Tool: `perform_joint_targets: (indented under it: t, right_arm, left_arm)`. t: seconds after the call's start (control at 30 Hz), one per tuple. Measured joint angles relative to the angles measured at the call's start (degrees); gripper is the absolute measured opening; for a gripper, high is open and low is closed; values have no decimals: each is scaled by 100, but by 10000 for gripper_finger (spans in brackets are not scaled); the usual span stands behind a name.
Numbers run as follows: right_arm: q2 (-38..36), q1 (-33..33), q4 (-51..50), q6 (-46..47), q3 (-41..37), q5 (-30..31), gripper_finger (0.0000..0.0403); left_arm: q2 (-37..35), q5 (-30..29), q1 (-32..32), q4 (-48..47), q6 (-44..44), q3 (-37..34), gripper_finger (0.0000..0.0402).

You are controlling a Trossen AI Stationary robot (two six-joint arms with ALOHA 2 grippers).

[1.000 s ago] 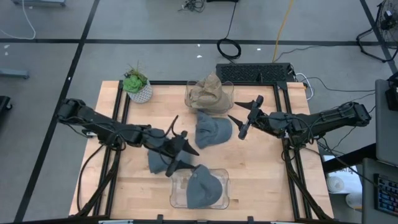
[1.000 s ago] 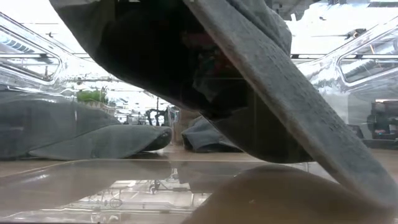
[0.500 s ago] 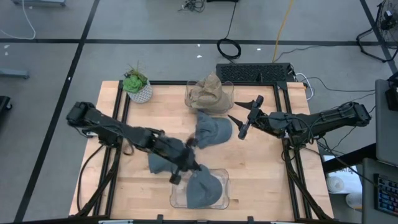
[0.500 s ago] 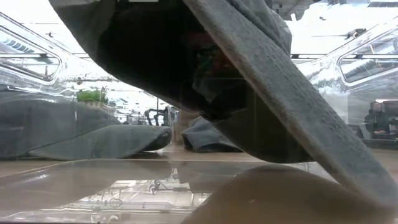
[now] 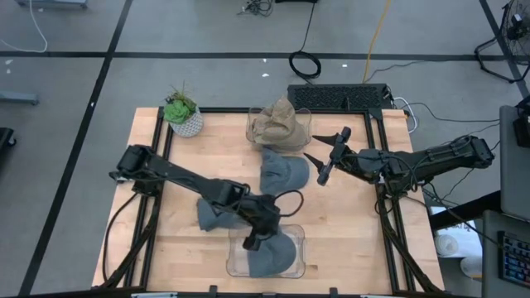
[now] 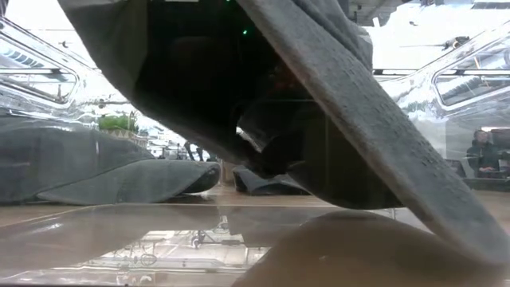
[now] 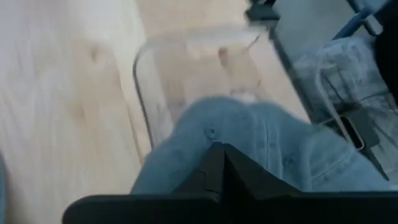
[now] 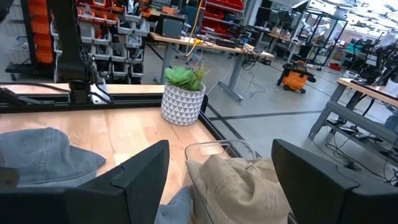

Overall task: Pick & Place hat
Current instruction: Put the top right blue cap into the bottom transparent bin

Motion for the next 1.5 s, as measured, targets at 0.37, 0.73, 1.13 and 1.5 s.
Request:
perform_joint_targets:
  t: [0.37, 0.73, 1.13, 1.5]
  right_arm:
    - [0, 0, -81, -11, 0, 2, 272]
    - [0, 0, -137, -16, 0, 2, 272]
    - [0, 0, -196, -39, 0, 3, 272]
    - [0, 0, -200, 0, 0, 4, 272]
  left_arm:
    - [42, 4, -38, -1126, -991, 0, 2]
    - [-106, -102, -46, -1051, -861, -4, 2]
    - [-847, 493, -717, -1335, 610, -2, 1]
    - [-118, 902, -701, -473, 265, -2, 1]
